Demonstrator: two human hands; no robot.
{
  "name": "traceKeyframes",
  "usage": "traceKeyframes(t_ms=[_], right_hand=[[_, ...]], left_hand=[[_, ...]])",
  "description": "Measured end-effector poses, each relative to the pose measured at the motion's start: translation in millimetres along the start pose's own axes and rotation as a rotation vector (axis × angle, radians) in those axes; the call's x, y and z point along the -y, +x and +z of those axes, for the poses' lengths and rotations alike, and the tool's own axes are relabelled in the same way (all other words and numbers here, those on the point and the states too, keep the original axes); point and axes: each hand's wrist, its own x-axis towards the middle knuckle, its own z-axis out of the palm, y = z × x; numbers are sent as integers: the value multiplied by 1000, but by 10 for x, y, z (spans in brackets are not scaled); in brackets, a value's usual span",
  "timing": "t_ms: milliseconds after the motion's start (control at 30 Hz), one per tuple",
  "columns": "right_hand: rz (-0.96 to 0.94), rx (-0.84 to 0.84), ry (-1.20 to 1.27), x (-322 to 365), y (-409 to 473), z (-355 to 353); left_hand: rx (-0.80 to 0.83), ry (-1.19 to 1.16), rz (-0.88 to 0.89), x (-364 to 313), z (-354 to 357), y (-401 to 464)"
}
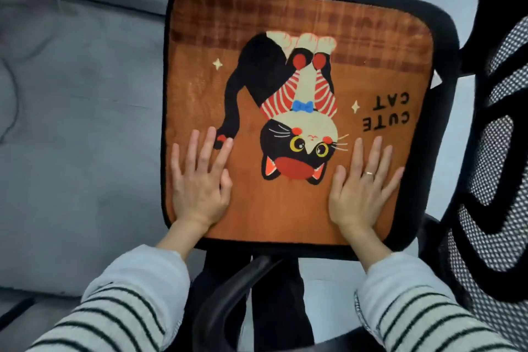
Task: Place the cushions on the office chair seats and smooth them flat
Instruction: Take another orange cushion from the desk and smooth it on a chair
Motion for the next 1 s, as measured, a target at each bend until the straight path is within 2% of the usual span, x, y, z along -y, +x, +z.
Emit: traceKeyframes(t_ms=[133, 267, 367, 500, 667, 767, 867, 1000], right_hand=[[-13, 139, -27, 9, -50, -222], [79, 452, 37, 127, -303, -455], [51, 625, 29, 234, -656, -460], [29, 589, -11, 305, -709, -341], [13, 676, -15, 376, -715, -474], [-71, 660, -91, 323, -770, -432], [-70, 630, -122, 336, -744, -346], [-76, 709, -132, 361, -703, -382]], left_hand=[[164, -3, -101, -126, -185, -145], [464, -99, -334, -503, -400, -374], [672, -164, -371, -760, -460, -532], [705, -150, -374, -798, -437, -499], [749, -241, -466, -1025, -576, -432], [734, -189, -430, -1008, -502, -470], [716, -134, -407, -999, -424, -472], [757, -150, -403, -987, -433, -453]])
